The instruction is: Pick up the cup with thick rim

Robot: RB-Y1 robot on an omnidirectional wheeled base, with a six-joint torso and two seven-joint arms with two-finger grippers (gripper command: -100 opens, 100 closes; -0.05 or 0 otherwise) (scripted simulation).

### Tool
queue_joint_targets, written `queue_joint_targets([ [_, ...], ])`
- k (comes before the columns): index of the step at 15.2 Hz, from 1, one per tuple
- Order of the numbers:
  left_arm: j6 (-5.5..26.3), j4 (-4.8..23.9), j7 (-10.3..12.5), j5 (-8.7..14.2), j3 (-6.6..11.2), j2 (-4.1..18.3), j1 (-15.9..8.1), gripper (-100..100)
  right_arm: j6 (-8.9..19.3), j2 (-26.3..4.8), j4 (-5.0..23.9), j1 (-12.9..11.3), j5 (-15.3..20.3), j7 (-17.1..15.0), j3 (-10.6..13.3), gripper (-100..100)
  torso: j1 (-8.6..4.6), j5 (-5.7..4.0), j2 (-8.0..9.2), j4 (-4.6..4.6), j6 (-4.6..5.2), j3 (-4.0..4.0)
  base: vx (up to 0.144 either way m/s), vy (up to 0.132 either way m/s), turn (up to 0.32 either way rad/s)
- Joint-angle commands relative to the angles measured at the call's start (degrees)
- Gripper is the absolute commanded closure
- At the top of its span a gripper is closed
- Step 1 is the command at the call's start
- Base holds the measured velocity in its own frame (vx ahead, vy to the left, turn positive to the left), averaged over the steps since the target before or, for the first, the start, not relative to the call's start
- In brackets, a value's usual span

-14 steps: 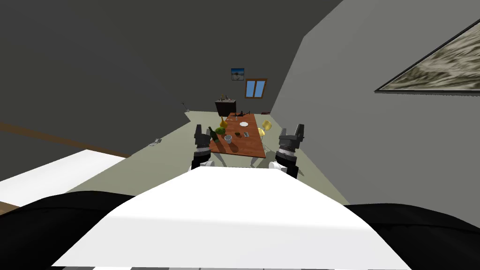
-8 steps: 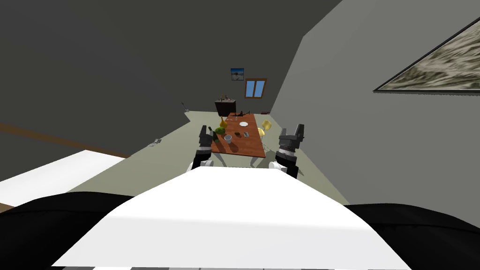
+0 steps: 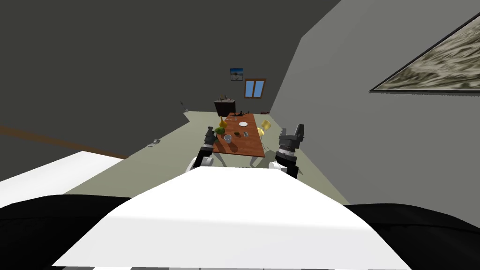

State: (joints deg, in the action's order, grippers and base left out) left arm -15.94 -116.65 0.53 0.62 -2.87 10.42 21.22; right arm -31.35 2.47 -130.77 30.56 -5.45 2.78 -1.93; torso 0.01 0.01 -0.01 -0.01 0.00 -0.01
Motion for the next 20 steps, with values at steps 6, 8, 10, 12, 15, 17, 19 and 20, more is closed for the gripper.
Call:
queue_joint_targets([
  [6, 7.1, 8.6, 0.0, 1.2, 0.32, 2.8, -6.7, -100, 0.0, 0.0, 0.0, 0.0, 0.0, 0.0, 0.0, 0, -0.02, -0.01, -0.01, 0.0, 0.01, 0.0, -0.006, -0.005, -0.022],
  [8, 9.4, 10.6, 0.0, 1.7, 0.51, 3.6, -9.0, -100, 0.0, 0.0, 0.0, 0.0, 0.0, 0.0, 0.0, 0, -0.02, -0.01, 0.0, 0.0, 0.0, 0.0, -0.003, -0.004, -0.014],
  [10, 11.2, 13.3, 0.1, 2.2, 0.7, 4.3, -11.0, -100, 0.0, 0.0, 0.0, 0.0, 0.0, 0.0, 0.0, 0, -0.02, 0.0, -0.02, 0.0, 0.01, -0.01, -0.003, -0.005, -0.031],
  [12, 12.6, 14.9, 0.1, 2.2, 0.7, 4.3, -11.6, -100, 0.0, 0.0, 0.0, 0.0, 0.0, 0.0, 0.0, 0, -0.02, -0.01, -0.02, 0.0, 0.01, -0.01, -0.003, -0.005, -0.02],
  [15, 15.5, 18.1, 0.1, 2.7, 0.91, 5.0, -14.3, -100, 0.0, 0.0, 0.0, 0.0, 0.0, 0.0, 0.0, 0, -0.03, -0.01, -0.01, 0.0, 0.0, -0.01, -0.004, -0.006, -0.019],
  [17, 18.4, 21.4, 0.2, 3.3, 1.12, 5.5, -17.0, -100, 0.0, 0.0, 0.0, 0.0, 0.0, 0.0, 0.0, 0, -0.02, -0.01, -0.01, 0.0, 0.01, 0.0, -0.005, -0.006, -0.028],
  [19, 20.2, 23.9, 0.3, 3.8, 1.33, 6.0, -19.4, -100, 0.0, 0.0, 0.0, 0.0, 0.0, 0.0, 0.0, 0, -0.02, -0.01, -0.01, 0.0, 0.0, 0.0, -0.002, -0.003, -0.01],
  [20, 21.3, 24.8, 0.3, 3.8, 1.33, 6.0, -19.7, -100, 0.0, 0.0, 0.0, 0.0, 0.0, 0.0, 0.0, 0, -0.02, -0.01, -0.01, 0.0, 0.01, 0.0, -0.004, -0.006, -0.025],
])
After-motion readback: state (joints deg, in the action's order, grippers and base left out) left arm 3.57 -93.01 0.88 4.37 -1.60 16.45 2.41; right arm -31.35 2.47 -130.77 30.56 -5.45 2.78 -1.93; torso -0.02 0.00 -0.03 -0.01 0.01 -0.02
